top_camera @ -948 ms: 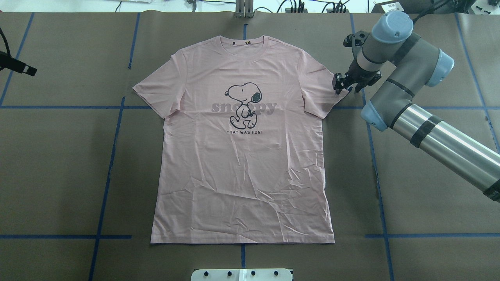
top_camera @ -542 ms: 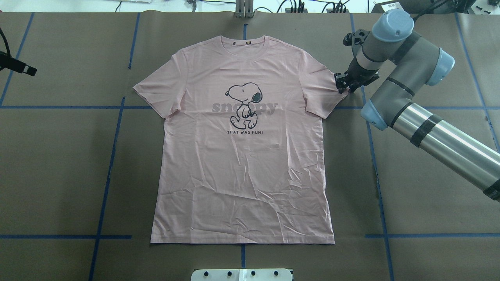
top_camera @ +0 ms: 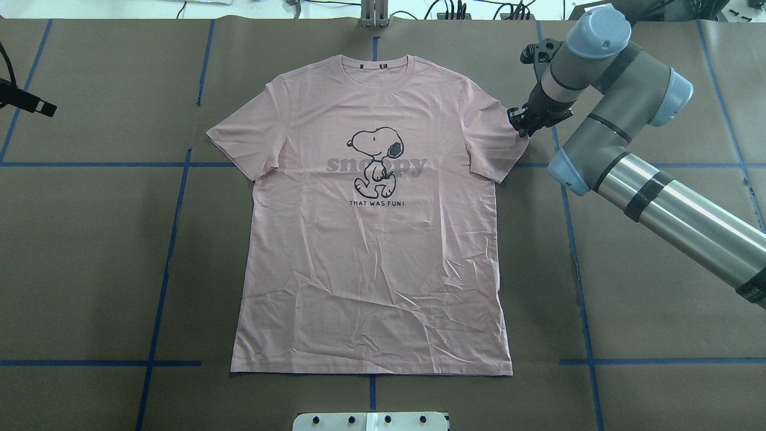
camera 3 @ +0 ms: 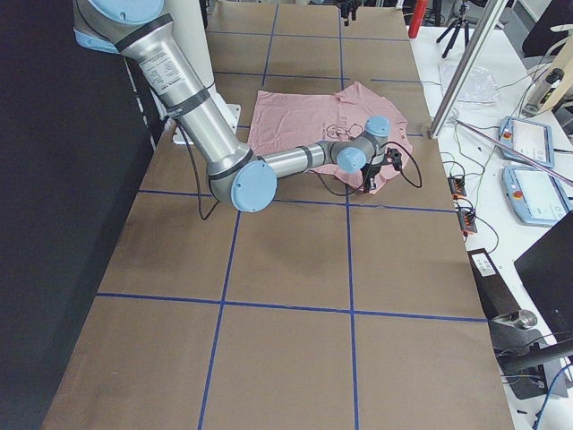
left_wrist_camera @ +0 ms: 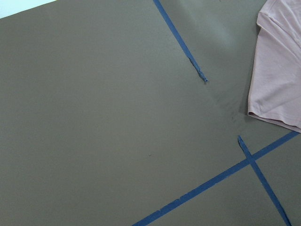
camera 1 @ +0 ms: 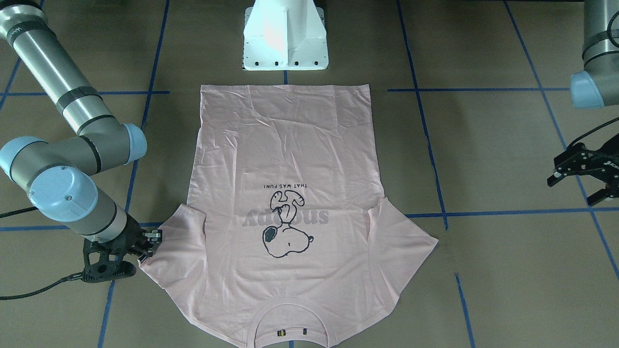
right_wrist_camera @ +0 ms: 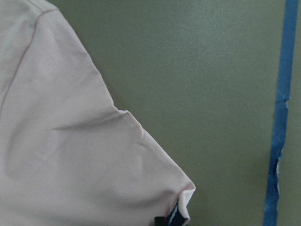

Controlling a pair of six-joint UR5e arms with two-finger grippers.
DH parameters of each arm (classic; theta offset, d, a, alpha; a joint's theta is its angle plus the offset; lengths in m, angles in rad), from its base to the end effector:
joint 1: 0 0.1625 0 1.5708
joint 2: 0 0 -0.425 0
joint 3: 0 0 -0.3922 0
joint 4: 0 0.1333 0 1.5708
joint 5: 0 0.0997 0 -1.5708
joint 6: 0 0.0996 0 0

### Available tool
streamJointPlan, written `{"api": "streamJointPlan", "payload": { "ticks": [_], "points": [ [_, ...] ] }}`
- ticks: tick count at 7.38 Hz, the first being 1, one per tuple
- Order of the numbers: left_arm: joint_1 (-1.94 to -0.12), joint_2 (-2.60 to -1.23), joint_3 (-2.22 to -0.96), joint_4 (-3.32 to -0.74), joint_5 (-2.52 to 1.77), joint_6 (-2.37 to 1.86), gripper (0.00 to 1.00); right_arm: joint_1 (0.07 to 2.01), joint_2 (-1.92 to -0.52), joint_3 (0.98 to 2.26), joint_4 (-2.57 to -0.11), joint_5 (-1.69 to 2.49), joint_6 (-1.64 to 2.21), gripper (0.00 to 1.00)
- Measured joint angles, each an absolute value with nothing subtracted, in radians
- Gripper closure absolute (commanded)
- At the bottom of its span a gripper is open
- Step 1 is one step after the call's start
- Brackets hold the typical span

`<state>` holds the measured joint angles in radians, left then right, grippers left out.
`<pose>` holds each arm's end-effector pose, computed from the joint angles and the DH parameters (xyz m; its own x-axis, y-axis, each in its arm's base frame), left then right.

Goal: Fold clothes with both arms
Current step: 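Fold the grasped sleeve inward over the shirt body with the right gripper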

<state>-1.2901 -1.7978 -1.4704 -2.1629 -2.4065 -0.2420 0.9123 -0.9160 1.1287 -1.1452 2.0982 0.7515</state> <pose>0.1102 -0.5966 0.5117 0.5442 0.4627 -0.6998 -0.0804 0.8591 0.5054 -0.4076 -0.6627 0.4265 0.7008 -0.1260 0.7021 0.0178 0.9871 0.1594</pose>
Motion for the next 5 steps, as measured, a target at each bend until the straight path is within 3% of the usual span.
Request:
{"api": "streamJointPlan", "payload": {
  "ticks": [5],
  "points": [
    [-1.29, -1.799, -1.467, -2.163, -2.405, -0.242, 0.0, 0.885, -0.835, 1.157, -1.144, 2.093, 0.767, 1.0]
  ]
}}
